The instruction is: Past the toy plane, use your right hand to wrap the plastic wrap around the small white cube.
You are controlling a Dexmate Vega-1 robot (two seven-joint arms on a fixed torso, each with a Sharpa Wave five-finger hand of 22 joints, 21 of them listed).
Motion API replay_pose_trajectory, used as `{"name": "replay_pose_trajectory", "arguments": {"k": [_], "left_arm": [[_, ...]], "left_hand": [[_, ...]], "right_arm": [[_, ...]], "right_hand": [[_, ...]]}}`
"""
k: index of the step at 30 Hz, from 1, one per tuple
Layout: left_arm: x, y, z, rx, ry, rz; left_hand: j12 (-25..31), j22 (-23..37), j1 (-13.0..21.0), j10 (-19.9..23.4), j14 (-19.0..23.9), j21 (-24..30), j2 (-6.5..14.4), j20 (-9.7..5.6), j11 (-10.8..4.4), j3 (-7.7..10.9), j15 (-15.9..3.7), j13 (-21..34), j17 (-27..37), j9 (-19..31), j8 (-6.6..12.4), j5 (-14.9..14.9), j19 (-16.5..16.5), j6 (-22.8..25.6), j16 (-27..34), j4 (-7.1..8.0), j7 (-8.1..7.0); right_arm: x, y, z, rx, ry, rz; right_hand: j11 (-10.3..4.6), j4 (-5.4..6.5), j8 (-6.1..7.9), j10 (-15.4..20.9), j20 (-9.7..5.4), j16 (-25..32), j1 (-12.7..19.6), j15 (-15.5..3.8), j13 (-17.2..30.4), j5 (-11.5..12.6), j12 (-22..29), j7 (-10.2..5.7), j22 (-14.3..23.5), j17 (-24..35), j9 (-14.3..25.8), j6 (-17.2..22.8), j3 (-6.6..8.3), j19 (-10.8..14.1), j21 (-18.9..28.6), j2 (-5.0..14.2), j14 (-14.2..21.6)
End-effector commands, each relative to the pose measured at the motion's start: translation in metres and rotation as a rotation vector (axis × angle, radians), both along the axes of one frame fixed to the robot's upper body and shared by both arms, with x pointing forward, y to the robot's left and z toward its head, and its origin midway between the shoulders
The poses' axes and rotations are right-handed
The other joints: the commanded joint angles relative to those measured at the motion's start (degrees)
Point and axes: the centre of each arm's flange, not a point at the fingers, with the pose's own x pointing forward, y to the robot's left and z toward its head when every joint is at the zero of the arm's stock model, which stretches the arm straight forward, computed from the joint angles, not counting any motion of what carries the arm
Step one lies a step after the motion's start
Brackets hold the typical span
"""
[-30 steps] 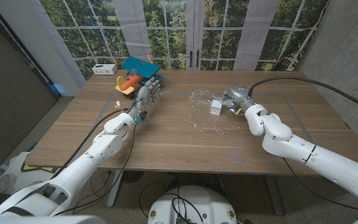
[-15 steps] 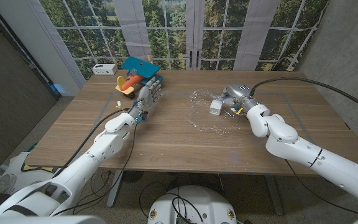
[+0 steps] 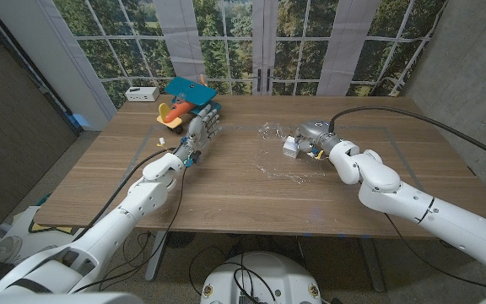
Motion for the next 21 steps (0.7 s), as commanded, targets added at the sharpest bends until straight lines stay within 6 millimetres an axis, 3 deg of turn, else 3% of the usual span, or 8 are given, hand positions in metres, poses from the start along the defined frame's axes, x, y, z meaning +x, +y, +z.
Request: {"name": "replay_pose_trajectory", "arguments": {"k": [1,2,3,5,10,14,18,21], "left_arm": [[-0.002,0.000,0.000,-0.011,-0.003,-0.009],[-0.003,0.000,0.000,-0.012,-0.002,-0.008],[-0.003,0.000,0.000,-0.011,-0.003,-0.005],[-0.004,0.001,0.000,-0.013,-0.002,-0.004],[-0.005,0.002,-0.001,-0.011,-0.002,-0.001],[-0.005,0.002,-0.002,-0.011,0.000,0.000],[-0.005,0.000,-0.002,-0.010,0.003,-0.005],[-0.005,0.000,-0.002,-0.010,0.002,-0.007]], "left_hand": [[-0.15,0.22,0.42,-9.80,-10.20,-0.11,0.89,0.30,0.15,-0.28,-0.02,0.17,0.13,0.11,0.27,0.14,0.21,-6.34,0.13,-0.06,-0.37],[-0.15,0.22,0.42,-9.81,-10.18,-0.13,0.89,0.27,0.16,-0.29,-0.02,0.17,0.13,0.11,0.27,0.14,0.17,-6.34,0.14,-0.06,-0.36],[-0.15,0.22,0.43,-9.79,-10.17,-0.12,0.89,0.29,0.23,-0.29,-0.02,0.17,0.13,0.11,0.27,0.14,0.20,-6.32,0.14,-0.06,-0.33],[-0.16,0.22,0.44,-9.82,-10.20,-0.12,0.90,0.32,0.23,-0.29,-0.02,0.17,0.13,0.11,0.27,0.14,0.21,-6.31,0.12,-0.07,-0.36],[-0.14,0.22,0.46,-9.75,-10.10,-0.10,0.91,0.30,0.25,-0.29,0.02,0.17,0.13,0.11,0.28,0.14,0.27,-6.25,0.15,-0.08,-0.33],[-0.16,0.22,0.47,-9.80,-10.14,-0.11,0.91,0.30,0.24,-0.29,0.03,0.17,0.13,0.11,0.27,0.14,0.25,-6.25,0.13,-0.09,-0.36],[-0.15,0.22,0.50,-9.78,-10.14,-0.11,0.92,0.30,0.20,-0.30,-0.02,0.17,0.13,0.11,0.27,0.14,0.24,-6.20,0.12,-0.10,-0.40],[-0.14,0.22,0.51,-9.74,-10.12,-0.11,0.93,0.35,0.22,-0.31,0.03,0.17,0.13,0.11,0.26,0.14,0.25,-6.19,0.12,-0.11,-0.39]], "right_arm": [[0.012,0.008,-0.005,-0.067,0.148,-0.071],[0.013,0.007,-0.006,-0.066,0.151,-0.079],[0.013,0.007,-0.006,-0.072,0.153,-0.088],[0.013,0.007,-0.006,-0.082,0.165,-0.100],[0.011,0.006,-0.007,-0.081,0.187,-0.106],[0.007,0.003,-0.007,-0.031,0.157,-0.090],[-0.001,-0.001,-0.006,0.018,0.067,-0.069],[-0.006,-0.005,-0.005,0.047,0.029,-0.048]], "right_hand": [[1.09,2.27,-5.77,-6.39,2.78,-2.55,-6.73,-4.90,-1.55,1.49,-5.14,-1.50,-0.08,-1.53,-1.02,-10.88,-2.94,-2.96,-1.57,-3.96,-5.22],[1.23,2.77,-7.32,-7.48,3.20,-2.81,-8.12,-4.42,-1.83,1.97,-6.09,-1.32,-0.07,-1.89,-1.06,-13.86,-3.58,-3.49,-1.85,-4.43,-6.18],[1.29,3.00,-7.90,-7.96,3.47,-2.86,-8.74,-4.22,-1.94,2.19,-6.50,-1.51,-0.07,-2.03,-1.06,-15.01,-3.88,-3.93,-2.06,-4.64,-6.51],[1.20,4.29,-10.01,-10.70,4.38,-3.28,-12.30,-3.48,-2.36,3.04,-8.43,-1.72,-0.03,-2.46,-1.01,-19.76,-5.99,-5.88,-2.92,-6.24,-9.32],[1.27,5.63,-10.94,-14.38,5.03,-3.48,-16.05,-2.25,-2.66,3.88,-10.28,-1.76,0.04,-2.72,-0.92,-24.29,-8.68,-8.28,-3.79,-8.09,-12.90],[1.20,5.64,-10.97,-15.84,5.57,-3.55,-15.98,-1.80,-2.75,4.46,-10.76,-1.92,0.07,-2.95,-0.90,-25.54,-8.75,-9.01,-3.98,-7.59,-14.07],[1.29,4.80,-10.53,-16.86,5.65,-3.32,-13.14,-1.76,-2.90,5.82,-10.83,-1.91,0.10,-3.48,-0.87,-26.07,-6.71,-9.34,-3.92,-4.19,-14.60],[1.32,4.36,-10.27,-17.00,5.58,-3.38,-12.32,-2.06,-2.95,6.05,-10.81,-1.91,0.09,-3.74,-0.88,-25.67,-6.27,-9.26,-3.85,-3.74,-14.80]]}}
